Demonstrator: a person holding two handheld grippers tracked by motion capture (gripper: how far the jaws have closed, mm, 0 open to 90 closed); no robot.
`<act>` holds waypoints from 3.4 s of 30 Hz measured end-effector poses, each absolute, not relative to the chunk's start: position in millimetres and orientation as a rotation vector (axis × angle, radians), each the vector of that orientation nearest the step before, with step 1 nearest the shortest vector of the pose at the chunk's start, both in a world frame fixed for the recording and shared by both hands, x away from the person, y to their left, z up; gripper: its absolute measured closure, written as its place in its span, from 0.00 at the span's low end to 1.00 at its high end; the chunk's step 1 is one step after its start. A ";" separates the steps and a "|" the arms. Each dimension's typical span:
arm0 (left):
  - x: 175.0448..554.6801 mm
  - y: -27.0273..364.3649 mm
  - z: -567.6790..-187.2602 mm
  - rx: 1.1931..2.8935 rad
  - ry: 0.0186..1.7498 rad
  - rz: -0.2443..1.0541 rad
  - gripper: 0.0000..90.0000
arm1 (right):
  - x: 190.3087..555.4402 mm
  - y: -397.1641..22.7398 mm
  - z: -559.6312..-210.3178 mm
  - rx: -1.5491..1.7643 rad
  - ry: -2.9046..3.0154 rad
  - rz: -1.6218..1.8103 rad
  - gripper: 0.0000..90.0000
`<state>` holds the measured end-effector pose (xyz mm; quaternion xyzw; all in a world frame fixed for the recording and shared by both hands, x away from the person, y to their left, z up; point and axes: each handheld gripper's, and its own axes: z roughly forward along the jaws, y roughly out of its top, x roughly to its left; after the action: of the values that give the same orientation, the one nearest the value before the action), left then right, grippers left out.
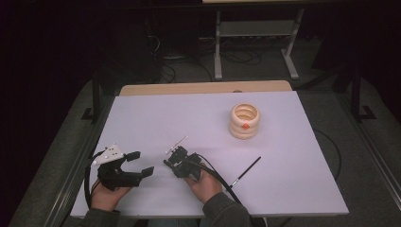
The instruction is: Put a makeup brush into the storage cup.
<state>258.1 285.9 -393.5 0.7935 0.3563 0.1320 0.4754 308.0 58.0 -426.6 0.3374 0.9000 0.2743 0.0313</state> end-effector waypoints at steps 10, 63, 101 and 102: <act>256.9 281.7 -391.9 1.926 0.864 0.312 0.19 | 309.1 42.9 -409.6 1.014 2.785 0.937 0.88; 273.8 201.7 -339.5 2.260 0.340 0.145 0.41 | 305.3 -53.7 -327.0 0.308 3.007 1.041 0.88; 272.1 159.2 -359.4 2.533 0.040 -0.017 0.88 | 295.1 -37.0 -354.4 0.103 3.119 1.023 0.86; 271.5 159.7 -359.2 2.530 0.047 -0.015 0.88 | 295.8 -38.3 -355.0 0.119 3.118 1.043 0.85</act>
<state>271.5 159.7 -359.2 0.9536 0.0177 -0.0055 0.3006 295.8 -38.3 -355.0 0.0359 0.9451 0.3162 -0.0742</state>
